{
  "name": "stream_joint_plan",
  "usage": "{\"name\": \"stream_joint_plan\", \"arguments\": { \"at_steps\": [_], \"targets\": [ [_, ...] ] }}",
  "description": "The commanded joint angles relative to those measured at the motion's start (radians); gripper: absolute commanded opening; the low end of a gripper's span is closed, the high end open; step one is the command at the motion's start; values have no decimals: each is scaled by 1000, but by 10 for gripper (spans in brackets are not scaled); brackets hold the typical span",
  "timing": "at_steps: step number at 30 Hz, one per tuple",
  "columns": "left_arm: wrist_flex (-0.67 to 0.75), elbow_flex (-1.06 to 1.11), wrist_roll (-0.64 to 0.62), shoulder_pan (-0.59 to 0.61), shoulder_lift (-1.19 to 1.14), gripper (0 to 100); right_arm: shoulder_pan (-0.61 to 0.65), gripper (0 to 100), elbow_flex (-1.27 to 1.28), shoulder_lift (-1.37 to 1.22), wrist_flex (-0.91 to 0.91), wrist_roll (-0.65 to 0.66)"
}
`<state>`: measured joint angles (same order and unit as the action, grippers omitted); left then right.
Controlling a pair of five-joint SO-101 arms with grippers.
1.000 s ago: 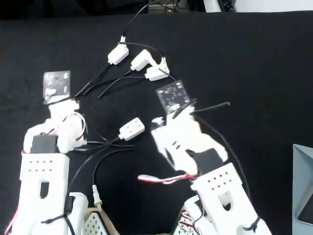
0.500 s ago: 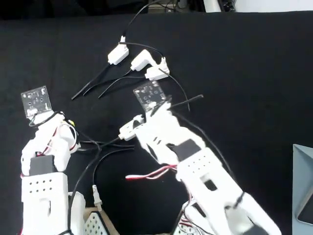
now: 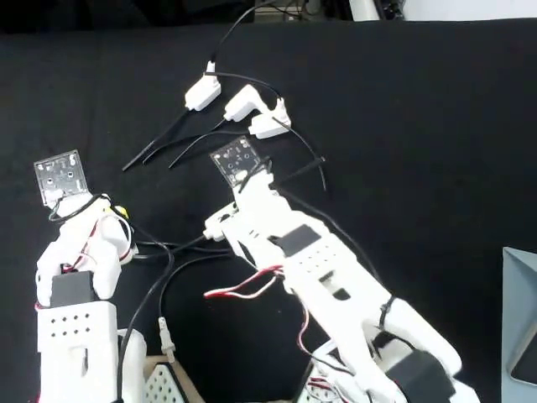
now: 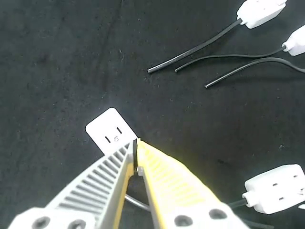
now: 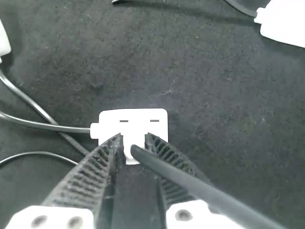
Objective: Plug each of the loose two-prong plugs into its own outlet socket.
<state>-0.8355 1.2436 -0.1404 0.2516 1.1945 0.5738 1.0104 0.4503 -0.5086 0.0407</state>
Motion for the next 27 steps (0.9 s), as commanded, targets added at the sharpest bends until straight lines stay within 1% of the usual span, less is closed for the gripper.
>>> {"name": "stream_joint_plan", "arguments": {
  "at_steps": [1,7,27],
  "targets": [
    [15,-8,-2,1,12,30,-54,12,-76,-19,26,-2],
    [15,-8,-2,1,12,30,-72,12,-58,-59,97,0],
    [15,-1,0,1,12,30,-69,12,-42,-91,89,0]
  ]
}}
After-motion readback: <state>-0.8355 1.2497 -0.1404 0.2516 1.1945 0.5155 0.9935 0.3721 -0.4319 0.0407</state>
